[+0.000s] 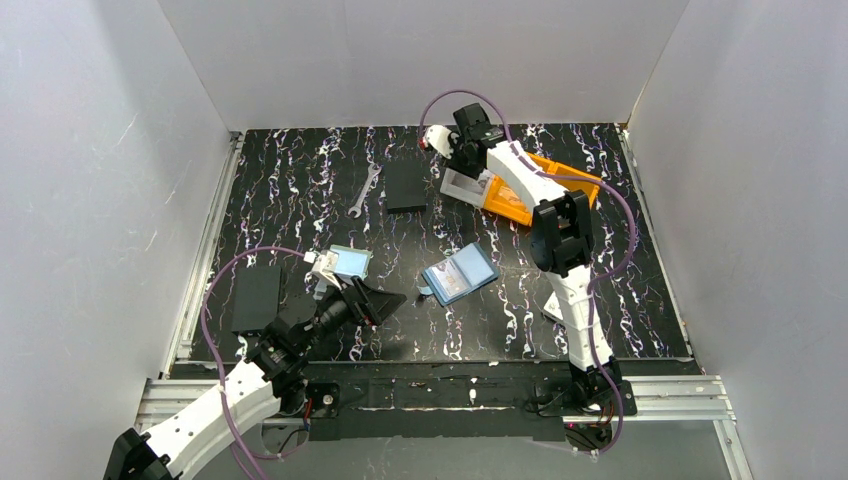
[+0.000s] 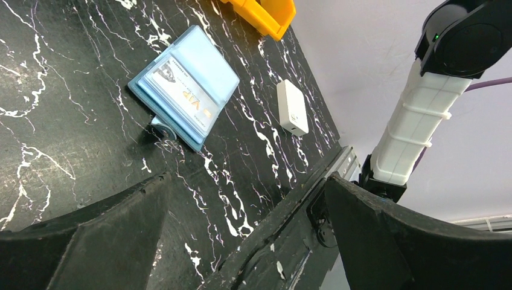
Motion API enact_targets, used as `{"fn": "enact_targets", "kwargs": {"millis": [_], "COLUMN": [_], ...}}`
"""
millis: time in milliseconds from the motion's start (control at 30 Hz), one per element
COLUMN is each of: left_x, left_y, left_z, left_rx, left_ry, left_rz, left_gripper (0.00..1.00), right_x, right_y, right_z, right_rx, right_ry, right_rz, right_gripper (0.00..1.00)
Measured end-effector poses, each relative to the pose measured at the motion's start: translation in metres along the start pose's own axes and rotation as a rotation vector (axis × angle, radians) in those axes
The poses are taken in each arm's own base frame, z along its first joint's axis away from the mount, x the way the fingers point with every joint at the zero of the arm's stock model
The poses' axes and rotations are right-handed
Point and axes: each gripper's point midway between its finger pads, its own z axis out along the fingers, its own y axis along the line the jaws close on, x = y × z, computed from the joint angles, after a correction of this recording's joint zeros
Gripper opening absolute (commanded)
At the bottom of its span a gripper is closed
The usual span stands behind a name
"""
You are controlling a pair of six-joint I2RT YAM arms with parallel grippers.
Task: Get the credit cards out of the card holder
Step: Place the credit card in the storage box, then remove the credit card from the card holder.
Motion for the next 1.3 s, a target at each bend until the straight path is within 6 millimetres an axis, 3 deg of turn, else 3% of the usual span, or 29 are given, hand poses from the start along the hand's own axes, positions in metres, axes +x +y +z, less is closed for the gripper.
{"fn": "enact_targets", "kwargs": {"millis": [233, 333, 400, 467, 667, 800, 900, 1100, 1300], "left_x": [-0.001, 0.001, 0.004, 0.008, 0.016, 0.019, 0.019, 0.023, 0.028], "left_y": [-0.002, 0.000, 0.004, 0.008, 0.018, 0.017, 0.013, 0.009, 0.004], "left_z": [0.000, 0.000, 0.002, 0.004, 0.007, 0.008, 0.011, 0.021, 0.031], "left_rx": [0.006, -0.004, -0.019, -0.043, -0.103, -0.102, -0.100, -0.119, -0.130], "left_ry": [-0.005, 0.004, 0.017, 0.030, 0.058, 0.080, 0.093, 0.159, 0.221], "left_rz": [-0.007, -0.018, -0.034, -0.069, -0.166, -0.180, -0.189, -0.221, -0.245], "left_gripper": [0.98, 0.98, 0.98, 0.98, 0.98, 0.98, 0.98, 0.98, 0.98], "right_x": [0.007, 0.011, 0.010, 0.011, -0.008, -0.015, -0.008, 0.021, 0.043], "right_y": [-0.041, -0.047, -0.040, -0.026, 0.033, 0.071, 0.107, 0.168, 0.198], "right_z": [-0.007, -0.015, -0.025, -0.044, -0.132, -0.171, -0.190, -0.204, -0.217], "right_rx": [0.165, 0.161, 0.121, 0.066, -0.092, -0.177, -0.270, -0.406, -0.450], "right_ry": [0.019, 0.000, -0.039, -0.080, -0.289, -0.400, -0.444, -0.483, -0.547], "right_rz": [0.074, 0.124, 0.159, 0.195, 0.261, 0.264, 0.279, 0.333, 0.398], "right_gripper": [0.48, 0.50, 0.51, 0.51, 0.53, 0.53, 0.53, 0.55, 0.55]}}
